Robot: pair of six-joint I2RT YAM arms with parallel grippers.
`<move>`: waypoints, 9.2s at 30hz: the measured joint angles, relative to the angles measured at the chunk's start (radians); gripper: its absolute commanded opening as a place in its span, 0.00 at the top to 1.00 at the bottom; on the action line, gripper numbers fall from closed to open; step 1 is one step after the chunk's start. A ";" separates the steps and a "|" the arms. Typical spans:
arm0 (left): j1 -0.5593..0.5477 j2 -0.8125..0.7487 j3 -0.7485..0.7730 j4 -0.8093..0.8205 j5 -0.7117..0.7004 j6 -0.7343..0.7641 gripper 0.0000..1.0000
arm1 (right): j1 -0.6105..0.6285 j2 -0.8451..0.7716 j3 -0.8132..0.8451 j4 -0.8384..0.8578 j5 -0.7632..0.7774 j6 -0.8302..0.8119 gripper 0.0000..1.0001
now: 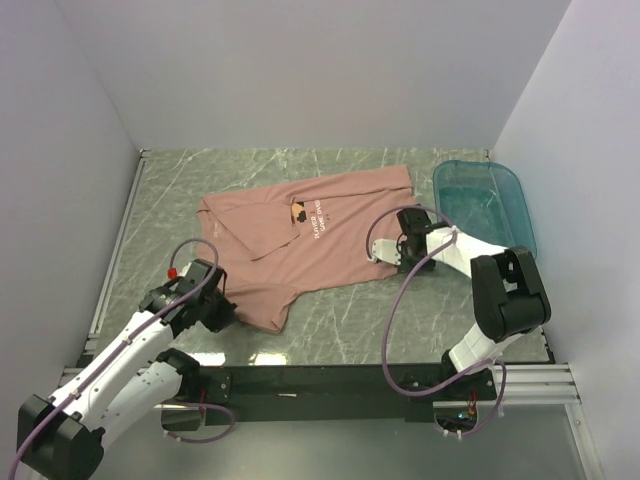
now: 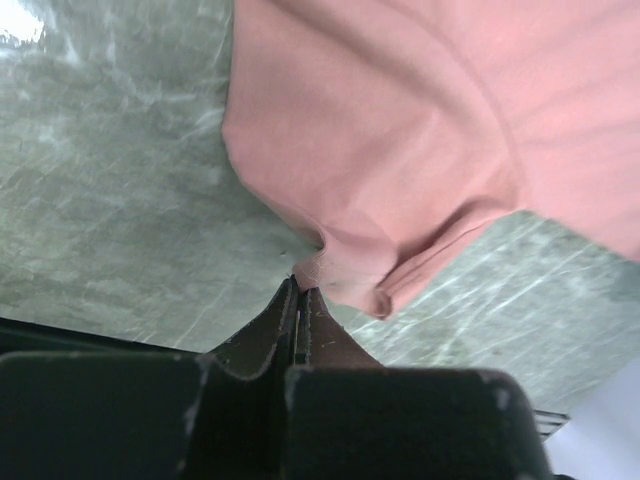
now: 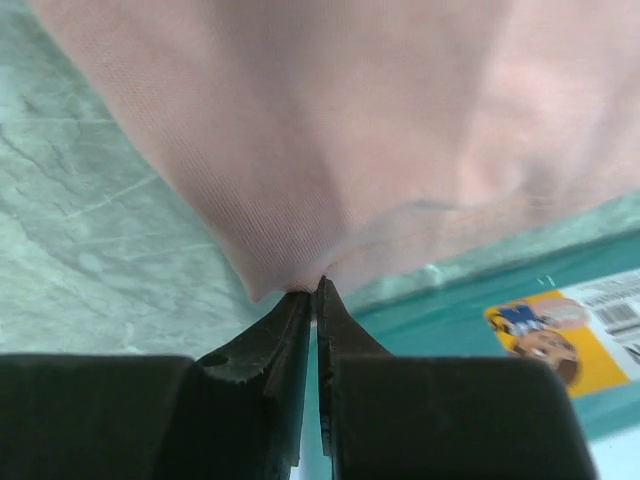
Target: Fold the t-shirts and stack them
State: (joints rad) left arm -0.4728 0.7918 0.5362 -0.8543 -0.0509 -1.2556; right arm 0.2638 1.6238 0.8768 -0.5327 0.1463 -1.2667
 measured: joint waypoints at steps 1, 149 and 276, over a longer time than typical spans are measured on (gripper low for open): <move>0.015 0.000 0.007 0.000 0.002 0.006 1.00 | 0.000 -0.002 0.014 -0.013 -0.009 0.005 0.88; 0.424 0.856 0.790 0.447 0.105 0.350 1.00 | -0.079 0.612 0.925 0.042 -0.002 0.444 0.54; 0.611 0.080 0.236 0.526 -0.078 0.738 0.07 | 0.637 0.905 1.326 0.124 -0.074 0.303 0.49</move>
State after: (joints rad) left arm 0.1383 0.8719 0.7723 -0.3283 -0.1287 -0.5175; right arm 0.9009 2.5290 2.2028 -0.4088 0.0719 -0.9634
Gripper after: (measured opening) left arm 0.937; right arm 0.524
